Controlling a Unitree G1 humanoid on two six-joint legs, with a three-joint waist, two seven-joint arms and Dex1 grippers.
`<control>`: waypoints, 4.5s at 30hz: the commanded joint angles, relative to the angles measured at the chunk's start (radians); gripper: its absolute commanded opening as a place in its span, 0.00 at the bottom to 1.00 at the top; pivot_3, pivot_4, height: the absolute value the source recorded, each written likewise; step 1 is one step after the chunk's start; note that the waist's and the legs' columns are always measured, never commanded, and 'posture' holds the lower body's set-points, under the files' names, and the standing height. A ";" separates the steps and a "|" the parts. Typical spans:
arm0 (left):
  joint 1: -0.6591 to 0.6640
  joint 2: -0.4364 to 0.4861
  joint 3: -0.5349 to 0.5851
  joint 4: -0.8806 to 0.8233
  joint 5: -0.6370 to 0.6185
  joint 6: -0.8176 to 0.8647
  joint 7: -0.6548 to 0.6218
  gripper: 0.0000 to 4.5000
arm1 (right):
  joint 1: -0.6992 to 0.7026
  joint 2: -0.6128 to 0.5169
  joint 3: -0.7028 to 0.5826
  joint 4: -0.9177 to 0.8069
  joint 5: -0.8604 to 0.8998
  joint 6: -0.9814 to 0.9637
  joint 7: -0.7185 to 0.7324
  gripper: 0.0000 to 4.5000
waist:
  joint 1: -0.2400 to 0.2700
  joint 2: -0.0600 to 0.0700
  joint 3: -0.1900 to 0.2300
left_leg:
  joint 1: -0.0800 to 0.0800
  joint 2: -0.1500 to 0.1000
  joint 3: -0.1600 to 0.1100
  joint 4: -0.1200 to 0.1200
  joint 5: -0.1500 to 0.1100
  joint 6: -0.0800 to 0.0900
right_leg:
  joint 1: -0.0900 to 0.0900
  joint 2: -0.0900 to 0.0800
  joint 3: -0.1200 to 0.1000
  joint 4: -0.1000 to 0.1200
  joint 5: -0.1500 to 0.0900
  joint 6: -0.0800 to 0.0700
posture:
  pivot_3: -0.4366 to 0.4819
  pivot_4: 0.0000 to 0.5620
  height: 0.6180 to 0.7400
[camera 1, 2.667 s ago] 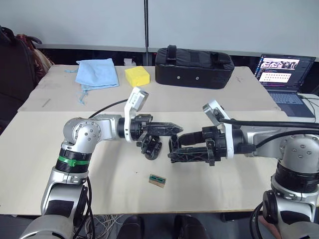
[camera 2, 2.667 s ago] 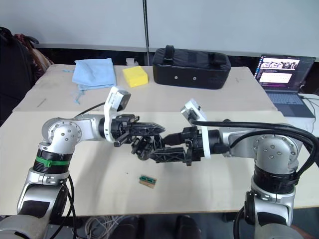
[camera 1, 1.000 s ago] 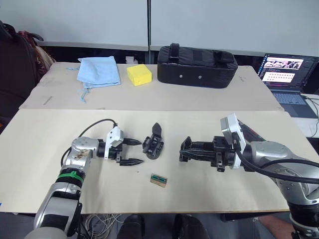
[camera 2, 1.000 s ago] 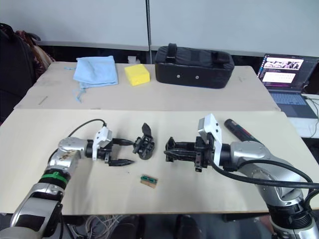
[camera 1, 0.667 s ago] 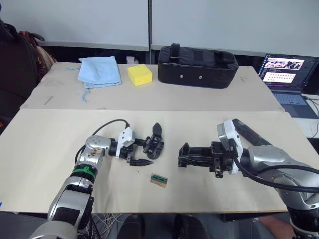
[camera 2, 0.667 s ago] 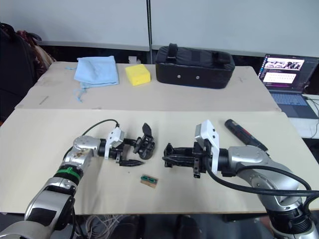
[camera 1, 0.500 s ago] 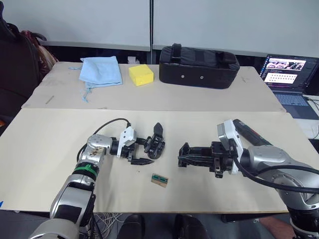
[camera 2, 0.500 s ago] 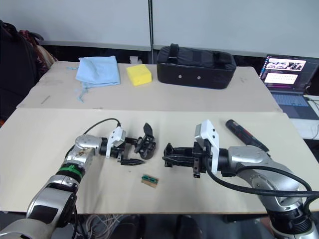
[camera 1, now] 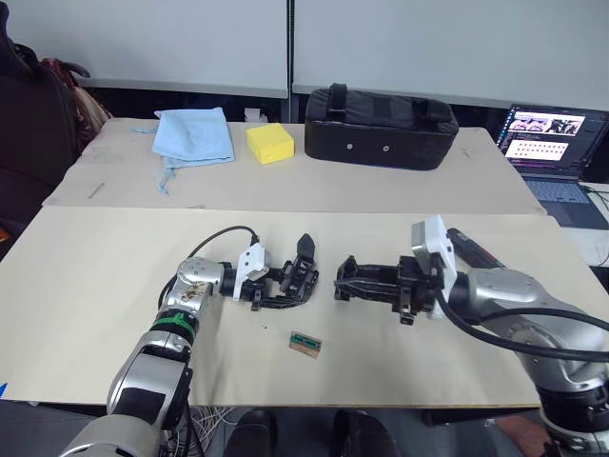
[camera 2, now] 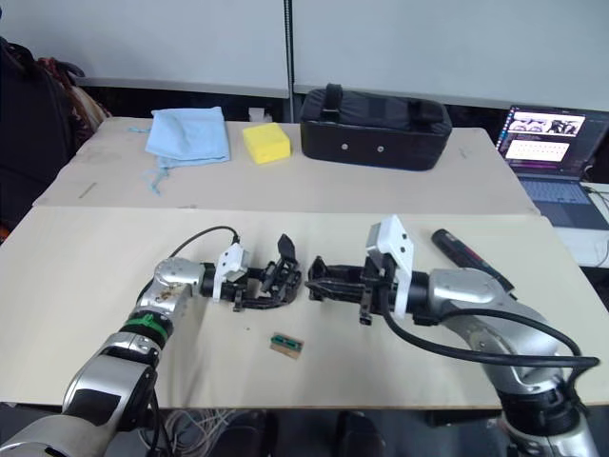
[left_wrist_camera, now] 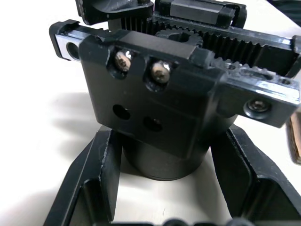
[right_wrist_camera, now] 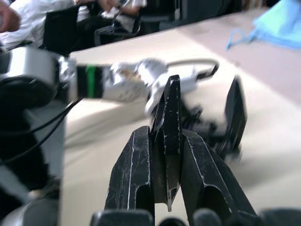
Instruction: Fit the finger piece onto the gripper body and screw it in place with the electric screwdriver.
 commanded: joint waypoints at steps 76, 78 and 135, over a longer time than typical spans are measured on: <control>0.156 0.026 -0.049 -0.333 0.024 0.251 0.149 0.50 | -0.124 0.249 0.208 0.242 -0.351 -0.244 0.035 0.08 | -0.024 0.001 -0.004 | 0.016 0.001 0.000 -0.001 0.000 0.001 | 0.015 0.000 0.000 -0.001 0.000 0.000 | 0.48 0.27 1.00; 0.155 0.025 -0.049 -0.331 0.025 0.251 0.151 0.50 | -0.124 0.261 0.221 0.257 -0.361 -0.254 0.033 0.08 | -0.024 0.001 -0.004 | 0.015 0.000 0.000 -0.001 0.000 0.001 | 0.015 0.000 0.000 -0.001 0.000 0.000 | 0.48 0.27 1.00; 0.186 0.034 -0.057 -0.365 0.017 0.276 0.157 0.50 | -0.111 0.320 0.221 0.377 -0.373 -0.319 0.053 0.39 | -0.027 0.003 -0.006 | 0.018 0.002 0.000 -0.003 0.000 0.000 | 0.016 0.000 0.000 -0.001 -0.004 -0.007 | 0.48 0.27 1.00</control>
